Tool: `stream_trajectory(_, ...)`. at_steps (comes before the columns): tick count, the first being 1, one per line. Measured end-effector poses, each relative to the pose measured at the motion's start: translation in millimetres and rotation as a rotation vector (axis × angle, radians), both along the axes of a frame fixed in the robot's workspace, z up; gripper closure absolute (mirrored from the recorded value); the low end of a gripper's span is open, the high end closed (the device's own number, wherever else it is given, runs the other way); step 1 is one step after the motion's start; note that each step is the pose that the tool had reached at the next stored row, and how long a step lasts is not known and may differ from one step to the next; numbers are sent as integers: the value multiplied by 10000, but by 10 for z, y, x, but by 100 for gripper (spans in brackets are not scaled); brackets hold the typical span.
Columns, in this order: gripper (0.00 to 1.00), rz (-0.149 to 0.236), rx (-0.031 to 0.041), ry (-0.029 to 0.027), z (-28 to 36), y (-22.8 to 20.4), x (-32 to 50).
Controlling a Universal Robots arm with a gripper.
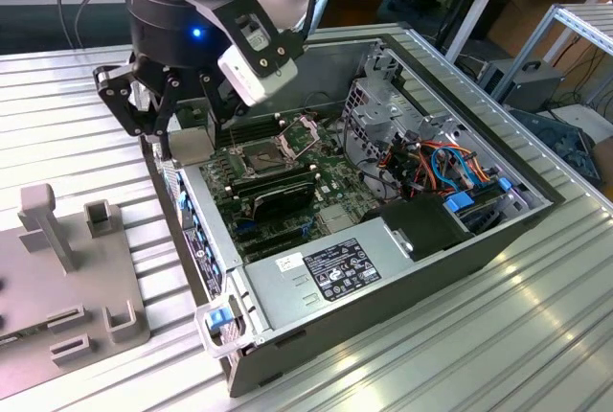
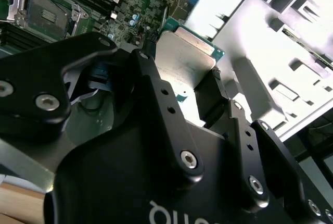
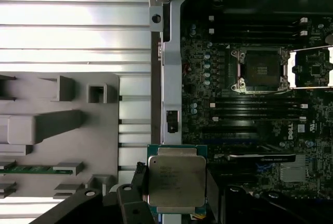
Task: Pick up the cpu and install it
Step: 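Pick up the cpu and move it towards the insertion slot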
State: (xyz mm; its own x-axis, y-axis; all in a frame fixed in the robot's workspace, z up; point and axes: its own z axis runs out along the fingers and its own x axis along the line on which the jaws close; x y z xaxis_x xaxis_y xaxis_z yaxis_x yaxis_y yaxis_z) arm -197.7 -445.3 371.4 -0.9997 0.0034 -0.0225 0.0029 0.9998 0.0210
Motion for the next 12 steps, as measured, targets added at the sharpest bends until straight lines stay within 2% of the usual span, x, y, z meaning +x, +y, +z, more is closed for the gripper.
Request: stream_trajectory(12, 45, 1, 0, 1, 0, 0, 156)
